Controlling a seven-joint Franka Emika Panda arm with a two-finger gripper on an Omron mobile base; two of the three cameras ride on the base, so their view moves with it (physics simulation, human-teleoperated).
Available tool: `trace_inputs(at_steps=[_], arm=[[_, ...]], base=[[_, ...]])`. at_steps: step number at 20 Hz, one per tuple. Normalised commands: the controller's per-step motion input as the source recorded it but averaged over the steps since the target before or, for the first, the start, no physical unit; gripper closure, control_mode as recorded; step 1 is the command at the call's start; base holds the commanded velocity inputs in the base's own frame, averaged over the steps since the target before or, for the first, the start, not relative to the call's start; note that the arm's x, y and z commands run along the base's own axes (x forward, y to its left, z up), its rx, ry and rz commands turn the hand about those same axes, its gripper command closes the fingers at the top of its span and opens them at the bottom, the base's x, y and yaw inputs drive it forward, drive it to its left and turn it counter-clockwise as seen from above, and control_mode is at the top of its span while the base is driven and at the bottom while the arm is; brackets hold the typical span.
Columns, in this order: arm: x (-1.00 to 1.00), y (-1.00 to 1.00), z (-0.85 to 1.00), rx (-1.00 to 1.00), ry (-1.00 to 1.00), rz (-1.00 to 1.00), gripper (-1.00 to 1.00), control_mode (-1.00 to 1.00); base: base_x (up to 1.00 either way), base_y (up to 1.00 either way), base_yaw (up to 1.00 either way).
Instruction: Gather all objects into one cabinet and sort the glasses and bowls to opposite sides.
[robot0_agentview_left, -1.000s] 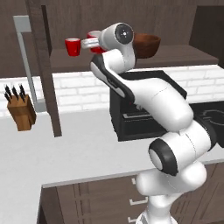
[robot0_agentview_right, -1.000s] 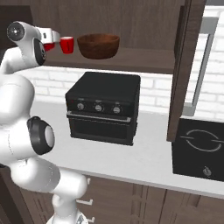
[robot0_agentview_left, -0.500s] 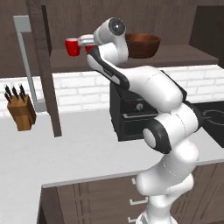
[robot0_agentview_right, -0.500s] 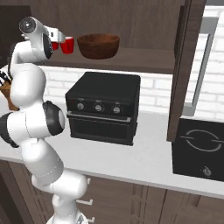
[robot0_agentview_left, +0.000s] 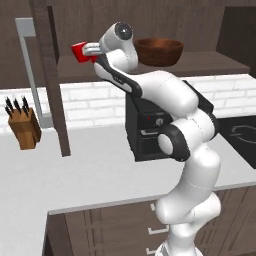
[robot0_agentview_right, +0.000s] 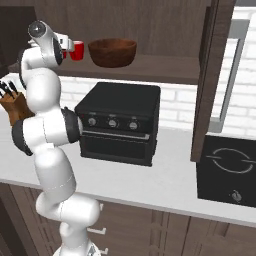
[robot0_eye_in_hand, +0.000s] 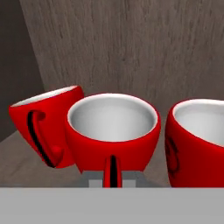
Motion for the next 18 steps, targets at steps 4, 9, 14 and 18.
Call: trace_inputs(at_steps=[4,9,14,18], arm=[[0.28,0.11,-0.07,0.0,0.0,0.0,1.0,-1.0],[0.02,0.0,0.0,0.0,0.0,0.0,1.0,-1.0],[-0.08,0.12,-0.19,0.06,0.01,0.0,-1.0,-1.0],[-0.06,0.08,-0.16,0.1,0.01,0.0,-1.0,-1.0]], base=[[0.0,0.0,0.0],[0.0,0.0,0.0],[0.0,0.0,0.0],[0.0,0.0,0.0]])
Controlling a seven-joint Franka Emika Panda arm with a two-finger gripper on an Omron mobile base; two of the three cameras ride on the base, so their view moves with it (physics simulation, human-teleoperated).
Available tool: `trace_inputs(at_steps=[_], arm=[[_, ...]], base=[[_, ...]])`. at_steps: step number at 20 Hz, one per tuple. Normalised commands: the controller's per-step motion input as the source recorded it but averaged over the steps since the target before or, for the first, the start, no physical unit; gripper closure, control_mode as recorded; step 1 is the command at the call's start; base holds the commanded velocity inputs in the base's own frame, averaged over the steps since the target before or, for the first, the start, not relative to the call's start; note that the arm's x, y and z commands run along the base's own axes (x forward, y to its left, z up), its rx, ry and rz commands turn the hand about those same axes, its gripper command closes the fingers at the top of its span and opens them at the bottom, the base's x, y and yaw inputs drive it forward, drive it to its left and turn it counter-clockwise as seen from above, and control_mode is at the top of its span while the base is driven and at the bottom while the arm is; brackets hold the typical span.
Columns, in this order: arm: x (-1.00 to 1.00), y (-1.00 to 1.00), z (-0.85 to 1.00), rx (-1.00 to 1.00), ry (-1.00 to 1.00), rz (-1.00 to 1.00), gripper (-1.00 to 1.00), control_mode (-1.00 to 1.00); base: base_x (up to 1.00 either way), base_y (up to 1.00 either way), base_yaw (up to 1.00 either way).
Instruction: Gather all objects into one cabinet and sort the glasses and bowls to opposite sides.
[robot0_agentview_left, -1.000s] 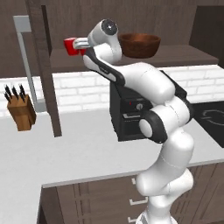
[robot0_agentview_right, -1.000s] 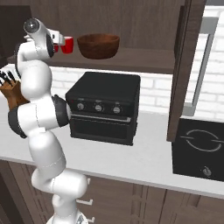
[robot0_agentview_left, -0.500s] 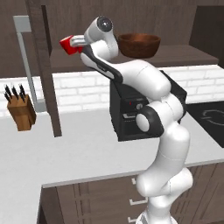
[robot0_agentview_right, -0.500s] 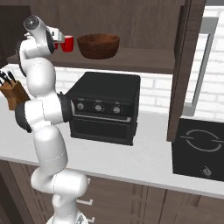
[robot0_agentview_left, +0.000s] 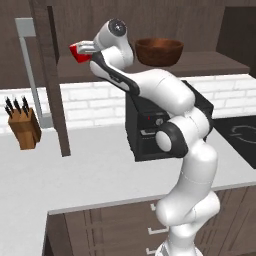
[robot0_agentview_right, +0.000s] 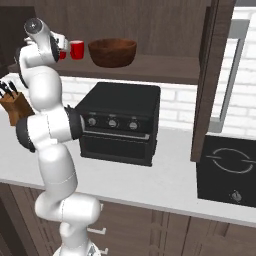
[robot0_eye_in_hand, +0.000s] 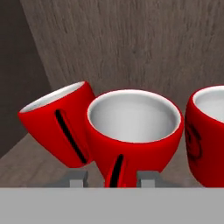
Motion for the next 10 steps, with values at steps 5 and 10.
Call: trace_inputs(at_steps=[5,10], arm=[[-0.16,-0.06,0.05,0.06,-0.02,0.0,-1.0,-1.0],[-0.79,-0.01,0.5,0.01,-0.14,0.0,-1.0,-1.0]], base=[[0.0,0.0,0.0],[0.0,0.0,0.0]])
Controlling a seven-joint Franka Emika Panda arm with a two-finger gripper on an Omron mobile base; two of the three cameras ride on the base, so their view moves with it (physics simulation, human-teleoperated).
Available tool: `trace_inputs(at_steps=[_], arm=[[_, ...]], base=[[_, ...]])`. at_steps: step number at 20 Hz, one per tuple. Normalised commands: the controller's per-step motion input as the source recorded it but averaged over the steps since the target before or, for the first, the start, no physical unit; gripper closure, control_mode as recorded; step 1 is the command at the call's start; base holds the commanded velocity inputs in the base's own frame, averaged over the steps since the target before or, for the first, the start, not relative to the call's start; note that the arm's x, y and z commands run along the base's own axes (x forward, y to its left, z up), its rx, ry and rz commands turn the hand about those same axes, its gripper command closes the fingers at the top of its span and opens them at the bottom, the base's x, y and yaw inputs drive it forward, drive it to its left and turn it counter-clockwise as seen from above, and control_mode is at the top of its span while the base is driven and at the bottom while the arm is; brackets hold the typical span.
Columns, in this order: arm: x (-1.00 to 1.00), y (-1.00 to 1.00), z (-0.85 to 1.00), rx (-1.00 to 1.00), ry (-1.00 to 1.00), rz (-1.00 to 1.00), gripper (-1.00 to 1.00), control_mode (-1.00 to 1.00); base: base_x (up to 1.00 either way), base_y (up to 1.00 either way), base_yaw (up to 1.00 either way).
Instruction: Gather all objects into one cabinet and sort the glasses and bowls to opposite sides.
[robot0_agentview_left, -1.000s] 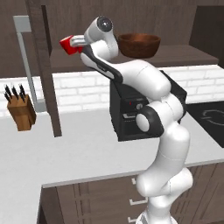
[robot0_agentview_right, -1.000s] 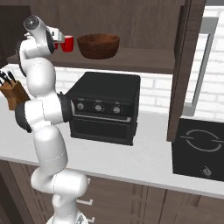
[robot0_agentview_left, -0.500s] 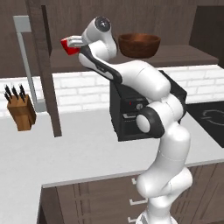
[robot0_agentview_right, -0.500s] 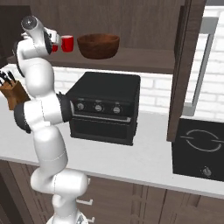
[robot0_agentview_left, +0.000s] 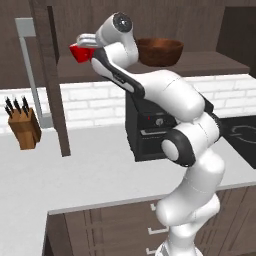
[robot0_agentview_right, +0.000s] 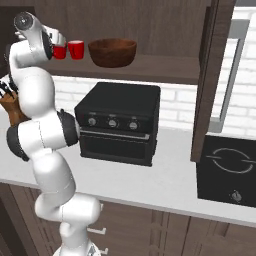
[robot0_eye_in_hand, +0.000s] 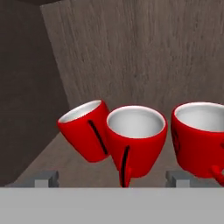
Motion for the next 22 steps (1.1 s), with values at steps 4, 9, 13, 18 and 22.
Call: trace_inputs(at_steps=[4,9,13,18,22], arm=[[-1.0,-0.08,0.16,0.0,-0.14,0.0,-1.0,-1.0],[-1.0,-0.5,-0.06,0.0,-0.06,0.0,-1.0,-1.0],[-1.0,-0.96,-0.21,0.0,0.0,-0.03,-1.0,-1.0],[-1.0,-0.94,-0.09,0.01,-0.01,-0.05,-1.0,-1.0],[-1.0,-0.55,0.0,0.02,-0.02,0.0,-1.0,-1.0]], base=[[0.0,0.0,0.0],[0.0,0.0,0.0],[0.0,0.0,0.0],[0.0,0.0,0.0],[0.0,0.0,0.0]])
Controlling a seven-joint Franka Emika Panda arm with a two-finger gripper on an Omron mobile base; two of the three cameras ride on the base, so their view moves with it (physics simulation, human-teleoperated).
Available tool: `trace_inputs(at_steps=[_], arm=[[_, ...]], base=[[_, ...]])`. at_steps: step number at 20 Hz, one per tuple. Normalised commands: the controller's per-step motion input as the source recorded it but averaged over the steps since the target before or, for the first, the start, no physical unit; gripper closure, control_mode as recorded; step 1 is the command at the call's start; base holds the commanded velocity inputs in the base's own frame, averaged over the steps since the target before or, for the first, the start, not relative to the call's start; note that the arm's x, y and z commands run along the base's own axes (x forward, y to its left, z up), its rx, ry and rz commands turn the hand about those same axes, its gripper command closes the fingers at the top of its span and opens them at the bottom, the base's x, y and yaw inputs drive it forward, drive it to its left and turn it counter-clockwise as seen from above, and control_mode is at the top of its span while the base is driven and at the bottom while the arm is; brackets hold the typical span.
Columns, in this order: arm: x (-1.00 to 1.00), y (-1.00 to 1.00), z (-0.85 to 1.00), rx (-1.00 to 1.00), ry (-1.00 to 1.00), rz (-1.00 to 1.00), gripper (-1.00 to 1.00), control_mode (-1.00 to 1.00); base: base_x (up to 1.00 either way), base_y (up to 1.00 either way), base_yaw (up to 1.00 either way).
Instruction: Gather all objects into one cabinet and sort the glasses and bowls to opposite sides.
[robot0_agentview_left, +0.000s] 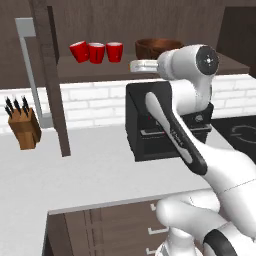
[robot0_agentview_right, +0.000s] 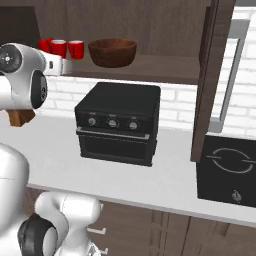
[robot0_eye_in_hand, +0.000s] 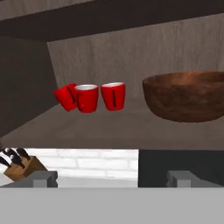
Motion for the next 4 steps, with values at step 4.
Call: trace_inputs(at_steps=[4], arm=[[-1.0,-0.47,0.0,0.0,0.0,0.0,-1.0,-1.0]], base=[[0.0,0.0,0.0]])
